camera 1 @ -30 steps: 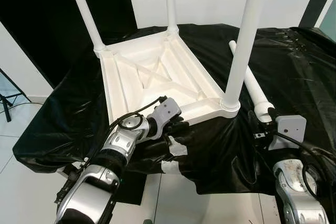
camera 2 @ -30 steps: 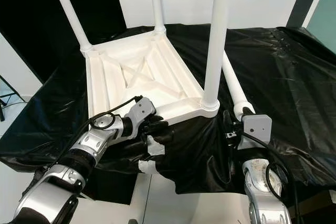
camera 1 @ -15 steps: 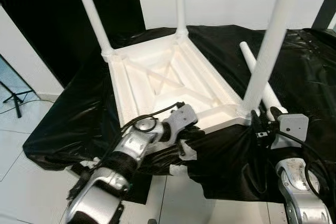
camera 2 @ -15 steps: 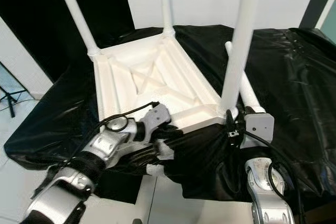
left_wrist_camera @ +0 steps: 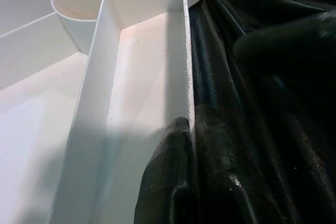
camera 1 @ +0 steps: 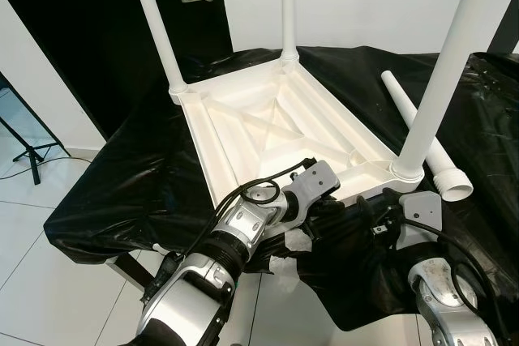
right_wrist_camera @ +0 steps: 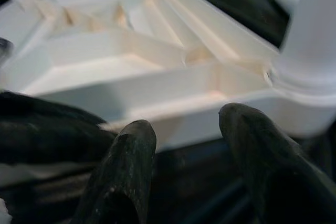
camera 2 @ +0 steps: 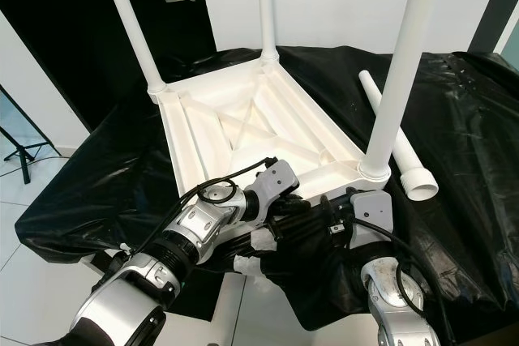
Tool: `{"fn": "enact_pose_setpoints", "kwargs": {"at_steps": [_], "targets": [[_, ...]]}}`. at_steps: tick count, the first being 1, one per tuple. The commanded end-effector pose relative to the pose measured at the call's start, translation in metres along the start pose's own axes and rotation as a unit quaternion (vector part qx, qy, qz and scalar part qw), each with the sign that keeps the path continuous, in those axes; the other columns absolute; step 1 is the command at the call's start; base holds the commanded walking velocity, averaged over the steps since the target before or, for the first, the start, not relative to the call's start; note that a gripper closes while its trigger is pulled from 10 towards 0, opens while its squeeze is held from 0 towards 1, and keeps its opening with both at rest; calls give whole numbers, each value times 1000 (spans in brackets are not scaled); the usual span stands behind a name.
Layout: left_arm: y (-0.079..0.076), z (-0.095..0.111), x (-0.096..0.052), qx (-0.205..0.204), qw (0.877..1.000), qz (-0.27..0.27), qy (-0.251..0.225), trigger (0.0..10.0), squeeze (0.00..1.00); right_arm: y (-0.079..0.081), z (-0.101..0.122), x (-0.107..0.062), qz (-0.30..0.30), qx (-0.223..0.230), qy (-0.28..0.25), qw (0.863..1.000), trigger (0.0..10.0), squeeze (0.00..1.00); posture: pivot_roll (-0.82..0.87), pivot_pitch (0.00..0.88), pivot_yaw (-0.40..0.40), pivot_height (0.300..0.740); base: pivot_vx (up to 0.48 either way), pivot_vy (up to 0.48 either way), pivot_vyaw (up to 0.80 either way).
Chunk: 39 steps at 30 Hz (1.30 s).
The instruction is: Building children table
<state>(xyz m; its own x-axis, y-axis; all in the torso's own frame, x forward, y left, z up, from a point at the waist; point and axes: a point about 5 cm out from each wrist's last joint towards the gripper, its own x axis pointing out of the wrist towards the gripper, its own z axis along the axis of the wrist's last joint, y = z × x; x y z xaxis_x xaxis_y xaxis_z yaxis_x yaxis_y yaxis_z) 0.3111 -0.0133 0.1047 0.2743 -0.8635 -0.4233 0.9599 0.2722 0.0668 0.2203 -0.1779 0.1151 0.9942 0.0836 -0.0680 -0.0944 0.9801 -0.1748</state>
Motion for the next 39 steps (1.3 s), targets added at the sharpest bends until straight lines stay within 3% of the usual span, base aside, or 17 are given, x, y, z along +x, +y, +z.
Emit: {"fn": "enact_pose_setpoints", "kwargs": {"at_steps": [1, 5, 6, 9, 11, 15, 16, 17, 20, 21, 27, 31, 32, 37, 38, 39], "targets": [[-1, -40, -2, -48, 995, 50, 69, 10000, 0, -3, -12, 1, -12, 12, 38, 999, 10000, 0, 49, 0, 62, 740, 0, 0, 0], [0, -40, -2, -48, 995, 54, 69, 10000, 0, -5, -17, 2, -17, 13, 50, 999, 10000, 0, 49, 0, 62, 740, 0, 0, 0], [0, -39, -2, -48, 995, 57, 69, 10000, 0, -7, -18, 8, -11, 5, 55, 998, 0, 0, 57, 0, 61, 740, 0, 0, 0], [0, -39, -1, -46, 995, 57, 69, 10000, 0, -9, -17, 16, -2, -3, 54, 999, 0, 0, 63, 0, 59, 740, 0, 0, 0], [-1, -40, -1, -44, 995, 58, 69, 10000, 0, -13, -15, 32, 16, -18, 50, 998, 0, 0, 77, 0, 52, 740, 0, 0, 0], [-2, -40, -1, -43, 995, 58, 69, 10000, 0, -14, -14, 39, 20, -22, 49, 998, 0, 0, 81, 0, 49, 740, 0, 0, 0], [-3, -41, -1, -44, 995, 55, 68, 10000, 0, -15, -13, 46, 25, -34, 44, 998, 157, 0, 89, 0, 45, 740, 0, 0, 0], [-4, -42, -1, -45, 995, 52, 68, 10000, 0, -17, -10, 54, 29, -43, 38, 998, 1020, 0, 92, 0, 41, 740, 0, 0, 0], [-5, -42, -1, -46, 995, 50, 68, 10000, 0, -17, -7, 58, 32, -48, 34, 998, 1020, 0, 92, 0, 41, 740, 0, 0, 0], [-6, -43, 0, -46, 996, 44, 68, 10000, 0, -20, -8, 65, 36, -51, 41, 997, 2118, 0, 97, 0, 36, 740, 0, 0, 0], [-11, -41, 1, -45, 997, 27, 62, 10000, 0, -27, -13, 77, 43, -53, 59, 996, 2824, 0, 103, 0, 32, 740, 0, 0, 0], [-17, -37, 5, -47, 998, 5, 49, 10000, 0, -33, -12, 91, 35, -61, 61, 996, 3216, 0, 96, 0, 40, 740, 0, 0, 0], [-24, -33, 8, -35, 999, -17, 35, 10000, 0, -35, -4, 102, 28, -61, 49, 997, 3255, 0, 96, 0, 42, 740, 0, 0, 0], [-29, -26, 11, -48, 998, -31, 14, 10000, 0, -31, 7, 111, 28, -61, 27, 997, 3686, 0, 95, 0, 44, 740, 0, 0, 0], [-29, -23, 12, -47, 998, -32, 3, 10000, 0, -29, 8, 111, 28, -59, 24, 998, 4392, 0, 97, 0, 45, 740, 0, 0, 0], [-29, -21, 12, -46, 998, -31, -5, 10000, 0, -28, 9, 112, 29, -57, 22, 998, 4392, 0, 97, 0, 45, 740, 0, 0, 0]]}}
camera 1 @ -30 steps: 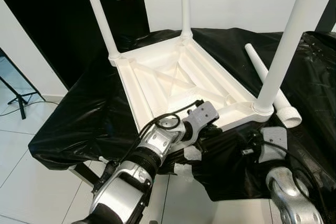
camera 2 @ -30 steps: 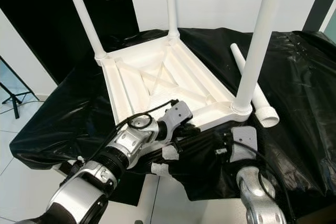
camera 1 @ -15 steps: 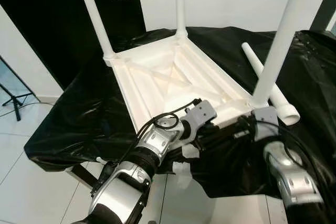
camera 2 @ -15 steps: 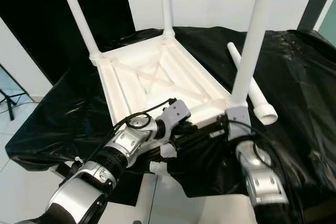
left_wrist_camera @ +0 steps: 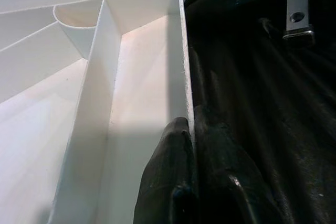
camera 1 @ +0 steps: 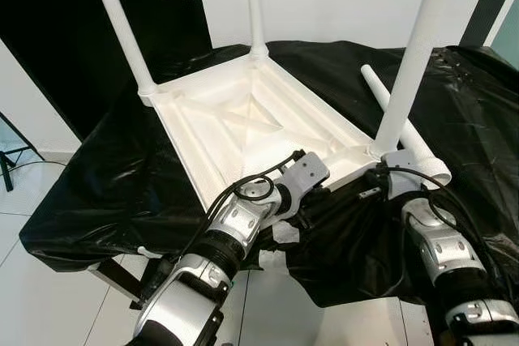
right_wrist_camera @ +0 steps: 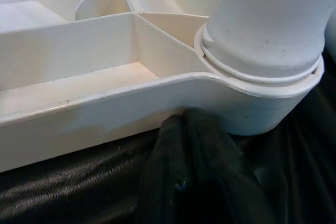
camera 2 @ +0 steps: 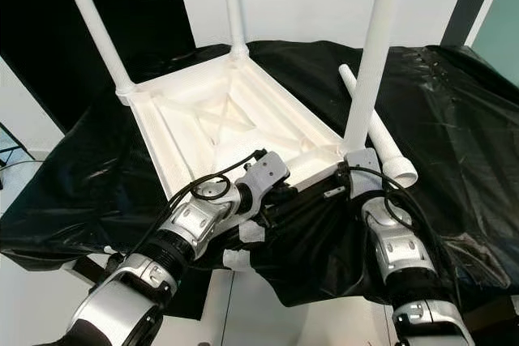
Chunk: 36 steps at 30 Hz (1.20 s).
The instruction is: Building children table
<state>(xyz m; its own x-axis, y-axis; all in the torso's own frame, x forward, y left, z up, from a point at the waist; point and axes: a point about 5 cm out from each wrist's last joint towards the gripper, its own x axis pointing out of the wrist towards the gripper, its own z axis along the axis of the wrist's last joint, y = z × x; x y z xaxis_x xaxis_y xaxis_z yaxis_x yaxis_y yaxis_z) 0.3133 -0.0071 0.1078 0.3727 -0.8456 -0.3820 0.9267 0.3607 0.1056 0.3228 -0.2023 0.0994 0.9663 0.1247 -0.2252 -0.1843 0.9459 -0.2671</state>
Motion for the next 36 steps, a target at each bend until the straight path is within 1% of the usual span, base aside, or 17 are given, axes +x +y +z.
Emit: {"fn": "enact_pose_setpoints", "kwargs": {"at_steps": [1, 2, 3, 4, 5, 12, 17, 18, 20, 21, 22, 26, 27, 31, 33, 35, 36], "targets": [[-35, -22, 14, -46, 996, -81, 15, 10000, 0, 0, 25, 8, -13, -4, -49, 999, 4392, 0, 97, 0, 45, 740, 0, 0, 0], [-35, -18, 14, -53, 995, -78, -1, 10000, 0, 2, 25, 8, -11, -4, -51, 999, 6431, 0, 97, 0, 45, 740, 0, 0, 0], [-35, -18, 14, -53, 995, -78, -1, 10000, 0, 2, 25, 8, -11, -4, -51, 999, 6431, 0, 97, 0, 45, 740, 0, 0, 0], [-34, -14, 15, -64, 995, -75, -21, 10000, 0, 5, 23, 7, -9, -5, -52, 999, 8667, 0, 94, 0, 46, 740, 0, 0, 0], [-33, -8, 15, -76, 994, -70, -43, 10000, 0, 8, 20, 6, -7, -7, -50, 999, 10000, 0, 92, 0, 46, 740, 0, 0, 0], [-16, 12, 6, -68, 991, -22, -114, 10000, 0, 13, 14, -1, -9, 10, -56, 998, 10000, 0, 86, 0, 43, 740, 0, 0, 0], [-11, 19, 0, -62, 988, -31, -141, 10000, 0, 18, 11, -8, -11, 19, -54, 998, 10000, 0, 89, 0, 39, 740, 0, 0, 0], [-12, 19, -4, -57, 986, -48, -146, 10000, 173, 25, 5, -16, -8, 22, -47, 999, 10000, 0, 89, 0, 39, 740, 0, 0, 0], [-12, 19, -4, -57, 986, -48, -146, 10000, 173, 25, 5, -16, -8, 22, -47, 999, 10000, 0, 89, 0, 39, 740, 0, 0, 0], [-14, 17, -7, -57, 984, -66, -153, 10000, 1000, 33, -2, -26, -2, 25, -39, 999, 10000, 0, 89, 0, 40, 740, 0, 0, 0], [-14, 17, -7, -57, 984, -66, -153, 10000, 1000, 33, -2, -26, -2, 25, -39, 999, 10000, 0, 89, 0, 40, 740, 0, 0, 0], [-18, 21, -17, -56, 976, -86, -190, 10000, 1000, 46, -19, -51, 5, 37, -19, 999, 10000, 0, 83, 0, 45, 740, 0, 0, 0], [-17, 27, -20, -61, 972, -86, -211, 10000, 0, 46, -23, -55, 3, 38, -13, 999, 10000, 0, 79, 0, 48, 740, 0, 0, 0], [-12, 35, -24, -65, 966, -79, -236, 10000, 0, 46, -28, -58, -1, 39, -7, 999, 10000, 0, 74, 0, 52, 740, 0, 0, 0], [0, 38, -26, -63, 969, -46, -236, 10000, 0, 45, -27, -57, -4, 37, -8, 999, 10000, 0, 72, 0, 54, 740, 0, 0, 0], [0, 38, -26, -63, 969, -46, -236, 10000, 0, 45, -27, -57, -4, 37, -8, 999, 10000, 0, 72, 0, 54, 740, 0, 0, 0], [9, 38, -26, -57, 973, -14, -224, 10000, 0, 45, -25, -56, -6, 37, -11, 999, 10000, 0, 71, 0, 54, 740, 0, 0, 0]]}}
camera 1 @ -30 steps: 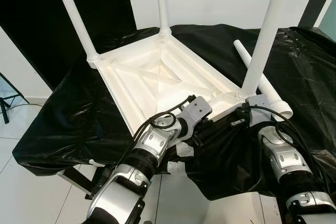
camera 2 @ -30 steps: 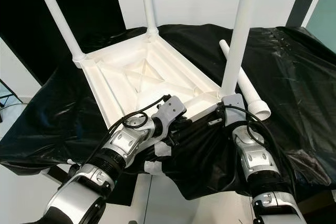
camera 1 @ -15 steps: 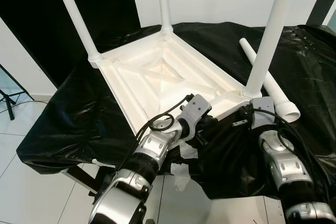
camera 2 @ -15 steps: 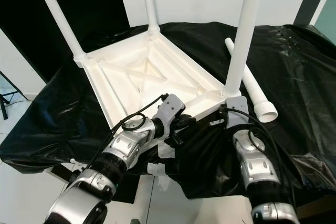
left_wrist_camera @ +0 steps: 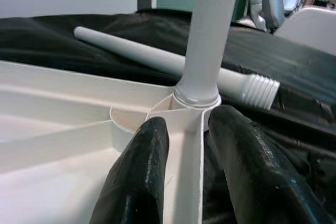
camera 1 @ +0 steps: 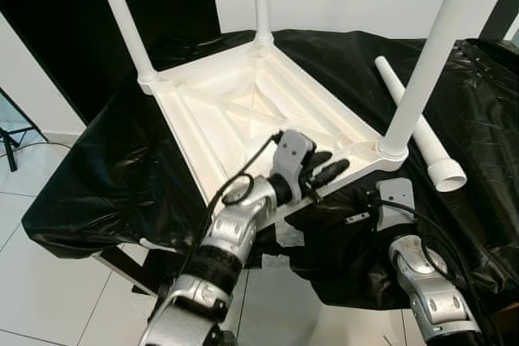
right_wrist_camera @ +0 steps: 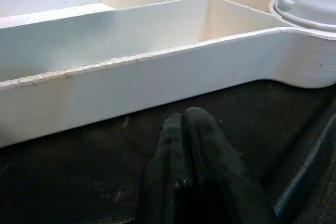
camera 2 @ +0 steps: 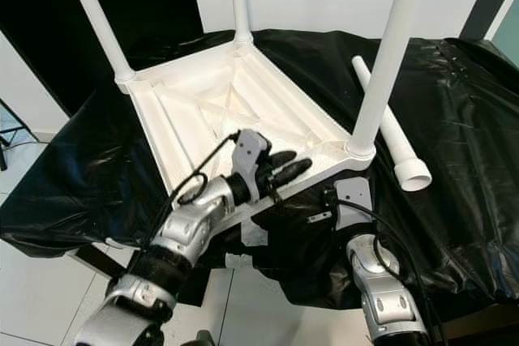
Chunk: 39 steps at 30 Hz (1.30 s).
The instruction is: Building children table
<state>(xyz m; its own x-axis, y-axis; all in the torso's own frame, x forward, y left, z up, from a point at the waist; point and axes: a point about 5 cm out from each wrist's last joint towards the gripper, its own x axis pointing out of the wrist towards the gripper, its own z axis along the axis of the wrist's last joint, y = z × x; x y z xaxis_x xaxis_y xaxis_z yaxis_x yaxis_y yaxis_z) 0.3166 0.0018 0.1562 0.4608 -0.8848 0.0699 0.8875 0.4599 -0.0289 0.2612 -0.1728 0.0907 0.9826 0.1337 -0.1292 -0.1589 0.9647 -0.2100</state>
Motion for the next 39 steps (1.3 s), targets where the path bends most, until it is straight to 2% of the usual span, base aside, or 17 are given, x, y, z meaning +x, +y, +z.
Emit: {"fn": "enact_pose_setpoints", "kwargs": {"at_steps": [1, 2, 3, 4, 5, 7, 8, 9, 11, 12, 13, 14, 17, 18, 28, 31, 39], "targets": [[-2, -2, -3, 5, 998, -58, 7, 10000, 0, 3, -15, -4, 2, 5, 37, 999, 10000, 0, 71, 0, 54, 740, 0, 0, 0], [13, -3, -3, 32, 999, -5, 37, 10000, 0, 4, -11, -3, 3, 6, 34, 999, 10000, 0, 74, 0, 54, 740, 0, 0, 0], [13, -3, -3, 32, 999, -5, 37, 10000, 0, 4, -11, -3, 3, 6, 34, 999, 10000, 0, 74, 0, 54, 740, 0, 0, 0], [27, -6, -5, 59, 994, 42, 76, 10000, 0, 6, -9, -3, 5, 7, 33, 999, 10000, 0, 78, 0, 53, 740, 0, 0, 0], [40, -10, -10, 90, 985, 89, 118, 10000, 0, 9, -7, -4, 8, 7, 33, 999, 10000, 0, 82, 0, 52, 740, 0, 0, 0], [40, -10, -10, 90, 985, 89, 118, 10000, 0, 9, -7, -4, 8, 7, 33, 999, 10000, 0, 82, 0, 52, 740, 0, 0, 0], [49, -15, -15, 109, 975, 124, 151, 10000, 0, 11, -7, -6, 10, 7, 34, 999, 10000, 0, 83, 0, 52, 740, 0, 0, 0], [49, -15, -15, 109, 975, 124, 151, 10000, 0, 11, -7, -6, 10, 7, 34, 999, 10000, 0, 83, 0, 52, 740, 0, 0, 0], [55, -18, -20, 113, 967, 155, 169, 10000, 0, 13, -7, -7, 11, 7, 35, 999, 10000, 0, 86, 0, 52, 740, 0, 0, 0], [62, -20, -26, 113, 959, 189, 181, 10000, 82, 14, -7, -8, 12, 8, 36, 999, 10000, 0, 88, 0, 50, 740, 0, 0, 0], [62, -20, -26, 113, 959, 189, 181, 10000, 82, 14, -7, -8, 12, 8, 36, 999, 10000, 0, 88, 0, 50, 740, 0, 0, 0], [67, -21, -32, 110, 952, 215, 189, 10000, 176, 15, -7, -8, 13, 8, 36, 999, 10000, 0, 91, 0, 47, 740, 0, 0, 0], [72, -21, -36, 109, 946, 232, 197, 10000, 208, 15, -6, -9, 14, 9, 36, 999, 10000, 0, 92, 0, 44, 740, 0, 0, 0], [77, -19, -44, 103, 944, 243, 196, 10000, 200, 16, -6, -9, 15, 8, 36, 999, 10000, 0, 97, 0, 38, 740, 0, 0, 0], [78, -8, -57, 103, 945, 254, 179, 10000, 173, 14, -6, -11, 13, 5, 40, 999, 10000, 0, 109, 0, 34, 740, 0, 0, 0], [73, -14, -65, 95, 936, 259, 219, 10000, 176, 15, -6, -12, 14, 6, 42, 999, 10000, 0, 121, 0, 36, 740, 0, 0, 0], [62, -26, -70, 94, 928, 254, 257, 10000, 188, 18, -6, -10, 15, 9, 42, 999, 10000, 0, 128, 0, 40, 740, 0, 0, 0]]}}
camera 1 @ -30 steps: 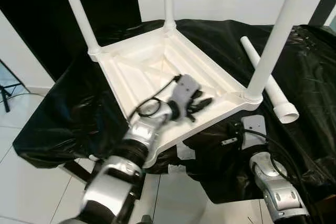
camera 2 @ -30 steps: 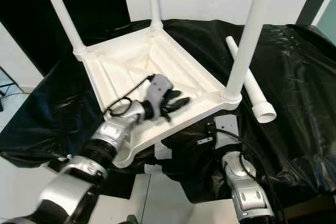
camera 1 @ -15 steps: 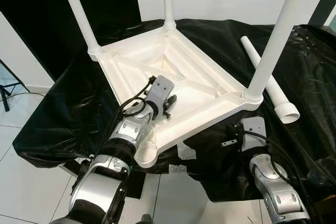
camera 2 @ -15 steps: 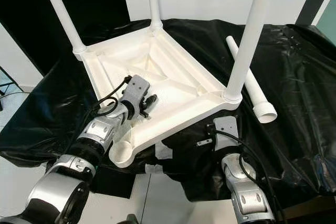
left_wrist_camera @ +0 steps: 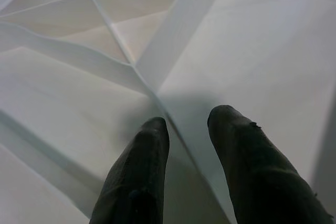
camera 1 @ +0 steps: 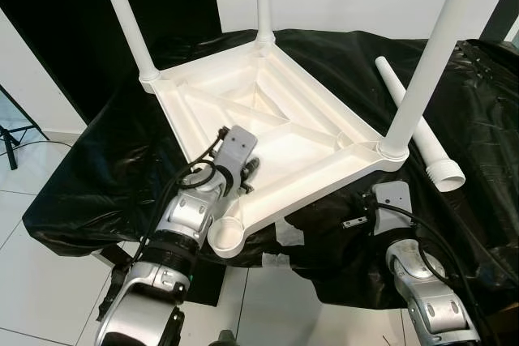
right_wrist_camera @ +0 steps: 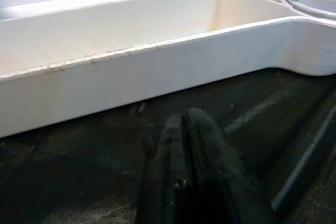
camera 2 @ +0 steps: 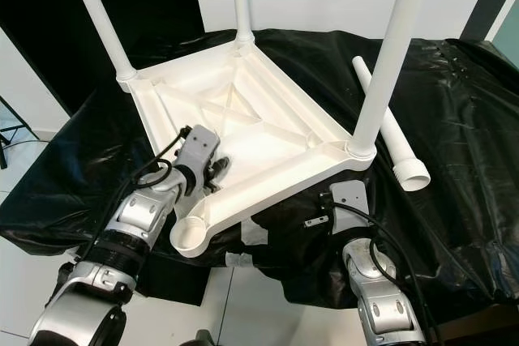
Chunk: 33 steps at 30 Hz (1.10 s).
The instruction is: Building children table
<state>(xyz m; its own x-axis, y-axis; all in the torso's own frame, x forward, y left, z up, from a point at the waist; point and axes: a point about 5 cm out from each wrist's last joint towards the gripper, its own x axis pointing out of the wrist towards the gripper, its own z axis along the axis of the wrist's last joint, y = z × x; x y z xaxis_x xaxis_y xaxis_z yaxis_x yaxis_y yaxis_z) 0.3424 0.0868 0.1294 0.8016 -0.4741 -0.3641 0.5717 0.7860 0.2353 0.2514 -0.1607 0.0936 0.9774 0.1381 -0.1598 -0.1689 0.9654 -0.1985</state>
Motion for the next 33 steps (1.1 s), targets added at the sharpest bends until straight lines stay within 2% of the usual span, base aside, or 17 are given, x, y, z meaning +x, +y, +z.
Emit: {"fn": "enact_pose_setpoints", "kwargs": {"at_steps": [1, 8, 9, 10, 12, 13, 14, 15, 17, 18, 20, 23, 24, 25, 26, 27, 33], "targets": [[-3, -10, -2, 10, 1000, -2, 27, 10000, 188, 6, -10, -1, 9, 4, 27, 1000, 10000, 0, 131, 0, 42, 740, 0, 0, 0], [-20, -28, 0, 35, 995, -53, 79, 10000, 180, 7, -10, 1, 8, 6, 27, 1000, 10000, 0, 125, 0, 46, 740, 0, 0, 0], [-28, -27, 0, 25, 993, -83, 80, 10000, 196, 7, -9, 1, 8, 6, 26, 1000, 10000, 0, 120, 0, 48, 740, 0, 0, 0], [-36, -22, 1, 12, 991, -112, 73, 4745, 200, 6, -9, 1, 6, 5, 26, 1000, 10000, 0, 112, 0, 49, 740, 0, 0, 0], [-36, -22, 1, 12, 991, -112, 73, 4745, 200, 6, -9, 1, 6, 5, 26, 1000, 10000, 0, 112, 0, 49, 740, 0, 0, 0], [-42, -18, 1, 3, 989, -132, 67, 2980, 196, 5, -9, 1, 5, 5, 26, 1000, 10000, 0, 112, 0, 49, 740, 0, 0, 0], [-42, -18, 1, 3, 989, -132, 67, 2980, 196, 5, -9, 1, 5, 5, 26, 1000, 10000, 0, 112, 0, 49, 740, 0, 0, 0], [-49, -12, 2, -6, 986, -158, 59, 0, 180, 2, -9, 1, 0, 4, 27, 1000, 10000, 0, 99, 0, 54, 740, 0, 0, 0], [-49, -12, 2, -6, 986, -158, 59, 0, 180, 2, -9, 1, 0, 4, 27, 1000, 10000, 0, 99, 0, 54, 740, 0, 0, 0], [-57, -8, 2, -10, 982, -181, 54, 0, 173, -1, -10, 0, -4, 3, 28, 1000, 10000, 0, 94, 0, 57, 740, 0, 0, 0], [-62, -6, 2, -5, 979, -195, 53, 235, 169, -3, -11, 1, -7, 0, 32, 999, 10000, 0, 89, 0, 61, 740, 0, 0, 0], [-62, -6, 2, -5, 979, -195, 53, 235, 169, -3, -11, 1, -7, 0, 32, 999, 10000, 0, 89, 0, 61, 740, 0, 0, 0], [-66, -6, 3, 1, 978, -203, 55, 3843, 157, -7, -13, 5, -6, -10, 37, 999, 10000, 0, 85, 0, 65, 740, 0, 0, 0], [-67, -6, 3, 14, 977, -205, 57, 10000, 137, -13, -12, 14, -5, -24, 40, 999, 10000, 0, 91, 0, 64, 740, 0, 0, 0], [-67, -6, 3, 14, 977, -205, 57, 10000, 137, -13, -12, 14, -5, -24, 40, 999, 10000, 0, 91, 0, 64, 740, 0, 0, 0], [-67, -7, 3, 25, 977, -205, 60, 10000, 137, -20, -11, 23, -6, -37, 45, 998, 10000, 0, 95, 0, 63, 740, 0, 0, 0], [-70, -9, 1, 38, 976, -207, 64, 10000, 125, -32, -3, 42, -6, -52, 44, 998, 10000, 0, 111, 0, 53, 740, 0, 0, 0]]}}
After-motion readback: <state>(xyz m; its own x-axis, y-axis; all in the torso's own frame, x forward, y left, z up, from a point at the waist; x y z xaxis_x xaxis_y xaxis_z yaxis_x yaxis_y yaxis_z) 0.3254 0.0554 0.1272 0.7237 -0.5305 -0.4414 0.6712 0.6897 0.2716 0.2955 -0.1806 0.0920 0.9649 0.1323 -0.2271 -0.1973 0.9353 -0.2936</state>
